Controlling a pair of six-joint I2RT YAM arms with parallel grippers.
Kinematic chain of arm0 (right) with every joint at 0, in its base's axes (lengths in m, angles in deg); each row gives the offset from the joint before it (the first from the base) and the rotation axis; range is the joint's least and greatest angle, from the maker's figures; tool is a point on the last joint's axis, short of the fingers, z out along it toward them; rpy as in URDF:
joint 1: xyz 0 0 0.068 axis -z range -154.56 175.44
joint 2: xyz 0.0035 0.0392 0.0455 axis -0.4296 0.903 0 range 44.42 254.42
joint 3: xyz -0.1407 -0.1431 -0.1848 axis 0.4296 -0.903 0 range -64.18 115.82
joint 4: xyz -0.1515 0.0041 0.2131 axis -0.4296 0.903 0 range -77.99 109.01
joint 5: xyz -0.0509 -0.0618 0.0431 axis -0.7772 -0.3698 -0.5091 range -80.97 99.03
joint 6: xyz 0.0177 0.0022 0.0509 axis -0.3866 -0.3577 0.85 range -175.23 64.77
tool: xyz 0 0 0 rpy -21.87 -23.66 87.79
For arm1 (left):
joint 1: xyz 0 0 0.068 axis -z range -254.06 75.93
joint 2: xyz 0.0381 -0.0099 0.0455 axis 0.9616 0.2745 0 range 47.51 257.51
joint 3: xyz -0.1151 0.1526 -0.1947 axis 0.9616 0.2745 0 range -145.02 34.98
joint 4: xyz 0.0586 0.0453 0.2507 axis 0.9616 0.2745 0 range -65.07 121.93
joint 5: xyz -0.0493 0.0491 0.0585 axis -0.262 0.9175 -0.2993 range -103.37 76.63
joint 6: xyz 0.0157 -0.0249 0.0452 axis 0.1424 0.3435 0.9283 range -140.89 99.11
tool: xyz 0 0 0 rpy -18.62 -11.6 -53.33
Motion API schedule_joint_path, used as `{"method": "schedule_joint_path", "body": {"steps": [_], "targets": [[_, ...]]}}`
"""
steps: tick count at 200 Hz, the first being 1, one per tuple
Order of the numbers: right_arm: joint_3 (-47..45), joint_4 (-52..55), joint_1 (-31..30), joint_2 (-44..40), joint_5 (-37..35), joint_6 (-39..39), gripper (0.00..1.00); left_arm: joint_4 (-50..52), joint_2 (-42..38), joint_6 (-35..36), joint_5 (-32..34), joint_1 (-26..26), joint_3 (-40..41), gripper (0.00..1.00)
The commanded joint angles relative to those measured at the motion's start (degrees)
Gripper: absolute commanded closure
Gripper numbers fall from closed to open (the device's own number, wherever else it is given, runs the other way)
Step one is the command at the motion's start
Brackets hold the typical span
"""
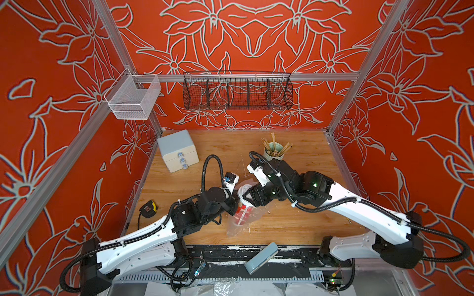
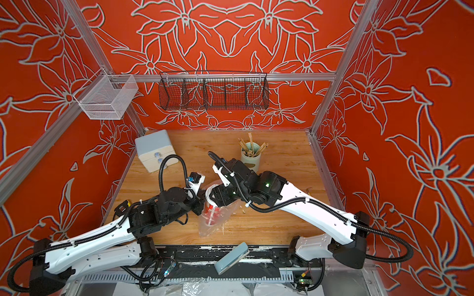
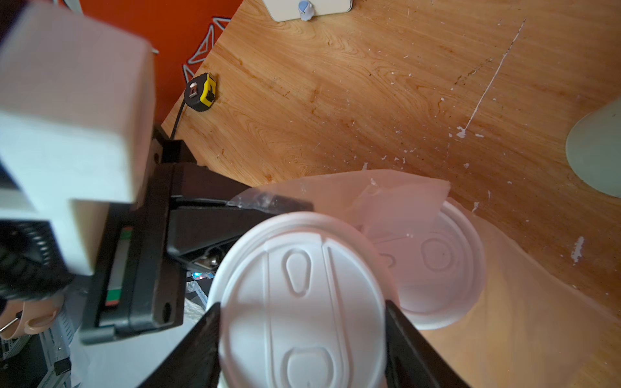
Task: Pack milk tea into plastic carrier bags
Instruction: Place the milk tea cup in the plastic carrier bag.
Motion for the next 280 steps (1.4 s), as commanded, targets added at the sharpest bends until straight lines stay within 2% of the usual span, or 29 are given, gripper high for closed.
{"method": "schedule_joint_path", "body": {"steps": [1,47,160,236,280], "targets": [[-2.2,-6.3,-0.9,-0.5,-0.1,1.8,0.42,-0.7,0.2,-0.3,-1.3,0.4,-1.2,1.0],[-4.9,-8.4,-2.1,-0.1,-1.8,1.7,0.42,-0.3,-0.2,-0.2,-1.2,0.4,-1.4,1.0],[-4.9,-4.9,-4.0,3.4,-3.7,0.2,0.4,-1.2,-1.5,0.5,1.0,0.4,-1.9,1.0],[-0.1,2.6,-5.2,6.7,-4.9,-3.2,0.39,-1.8,-3.4,1.3,1.7,0.4,-2.5,1.0],[-0.1,1.6,-5.5,8.1,-3.3,-3.2,0.35,-2.0,-3.2,1.4,1.9,0.4,-2.7,1.0]]}}
